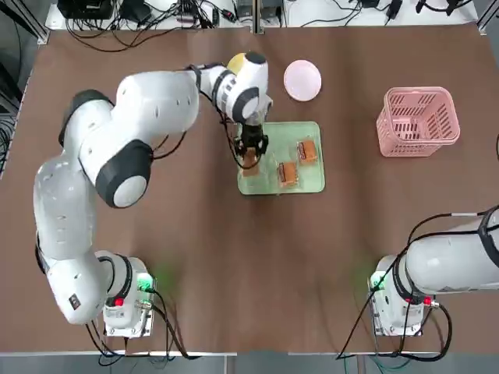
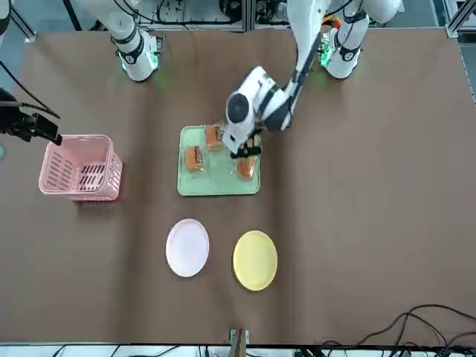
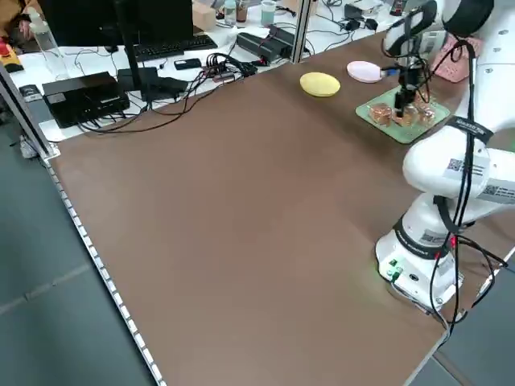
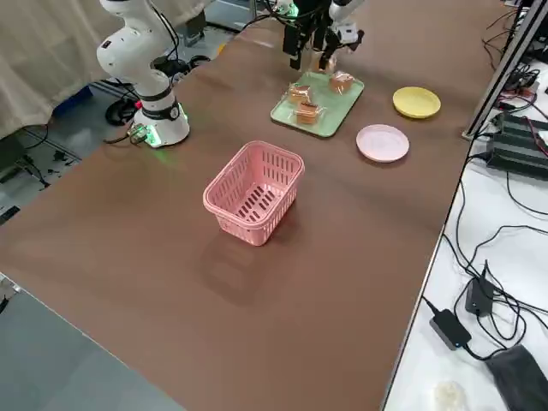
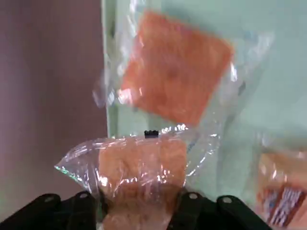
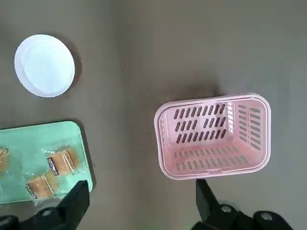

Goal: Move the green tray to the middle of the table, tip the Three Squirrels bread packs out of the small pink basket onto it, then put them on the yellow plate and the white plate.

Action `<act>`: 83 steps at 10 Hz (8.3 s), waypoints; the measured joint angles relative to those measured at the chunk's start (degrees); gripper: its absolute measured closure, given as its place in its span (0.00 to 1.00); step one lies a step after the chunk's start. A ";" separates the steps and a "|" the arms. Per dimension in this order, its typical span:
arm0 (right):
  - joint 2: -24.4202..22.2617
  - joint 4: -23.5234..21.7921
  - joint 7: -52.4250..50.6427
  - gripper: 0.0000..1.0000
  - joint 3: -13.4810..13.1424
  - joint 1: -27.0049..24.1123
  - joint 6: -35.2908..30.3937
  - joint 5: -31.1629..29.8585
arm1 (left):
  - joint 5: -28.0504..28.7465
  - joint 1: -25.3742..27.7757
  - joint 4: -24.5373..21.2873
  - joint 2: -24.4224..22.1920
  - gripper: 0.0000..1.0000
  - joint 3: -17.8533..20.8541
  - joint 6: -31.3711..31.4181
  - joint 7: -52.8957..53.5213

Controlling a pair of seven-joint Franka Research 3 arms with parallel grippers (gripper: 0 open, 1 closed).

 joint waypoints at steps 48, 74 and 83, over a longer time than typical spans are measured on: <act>-0.01 -0.22 0.00 0.02 -0.44 -0.08 -1.43 0.86 | 19.68 -12.27 19.51 9.66 0.00 -0.54 14.28 -20.06; -0.03 -0.22 0.00 0.02 -0.56 -0.09 -1.92 1.37 | 27.85 -16.49 20.49 20.59 0.00 2.69 28.52 -10.14; -0.03 -0.23 0.00 0.02 -0.62 -0.09 -2.12 1.37 | 27.84 -14.74 22.49 20.94 0.00 6.38 28.74 -10.13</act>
